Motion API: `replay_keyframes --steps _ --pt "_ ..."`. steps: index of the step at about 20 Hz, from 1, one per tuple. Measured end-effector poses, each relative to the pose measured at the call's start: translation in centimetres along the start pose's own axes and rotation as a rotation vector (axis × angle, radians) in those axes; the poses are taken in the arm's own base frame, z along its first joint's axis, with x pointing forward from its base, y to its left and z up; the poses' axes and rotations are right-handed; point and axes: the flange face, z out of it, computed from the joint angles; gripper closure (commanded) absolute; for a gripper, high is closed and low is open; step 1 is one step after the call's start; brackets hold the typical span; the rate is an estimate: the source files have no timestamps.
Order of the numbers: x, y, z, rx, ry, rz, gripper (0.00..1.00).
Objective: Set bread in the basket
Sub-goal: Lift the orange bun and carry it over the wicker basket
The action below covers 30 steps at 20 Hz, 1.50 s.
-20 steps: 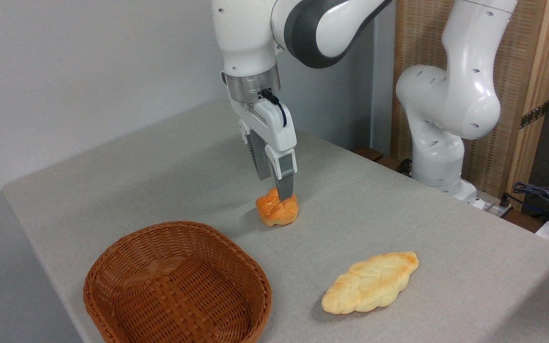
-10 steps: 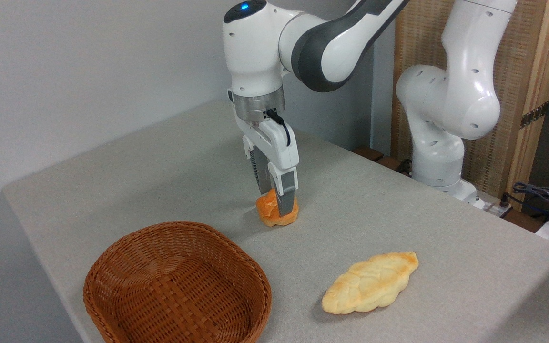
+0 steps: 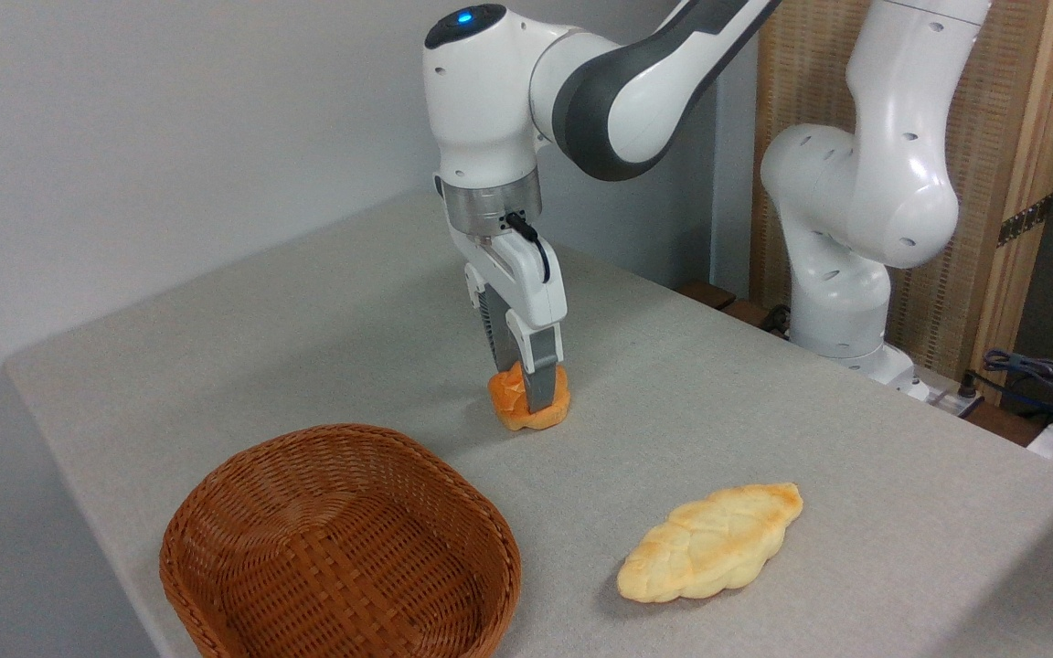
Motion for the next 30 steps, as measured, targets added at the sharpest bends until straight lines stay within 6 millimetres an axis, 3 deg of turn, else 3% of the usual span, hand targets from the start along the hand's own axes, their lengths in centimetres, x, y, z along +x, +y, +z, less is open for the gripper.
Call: replay_keyframes --steps 10,14,19,21,25,28,29,30 --pt "0.0 -0.6 -0.8 0.012 0.017 -0.010 0.72" --pt "-0.2 -3.0 -4.6 0.055 0.080 -0.049 0.72" --pt "-0.9 -7.3 -11.0 0.057 0.103 -0.114 0.72" --pt "0.0 -9.5 -13.4 0.076 0.113 -0.129 0.67" --pt "3.0 -13.1 -15.2 0.103 0.108 -0.136 0.66" --pt "5.5 -15.5 -14.6 0.100 0.081 -0.136 0.60" --pt "6.1 -16.1 -14.1 0.100 0.074 -0.136 0.53" --pt "6.7 -16.7 -13.6 0.099 0.067 -0.136 0.29"
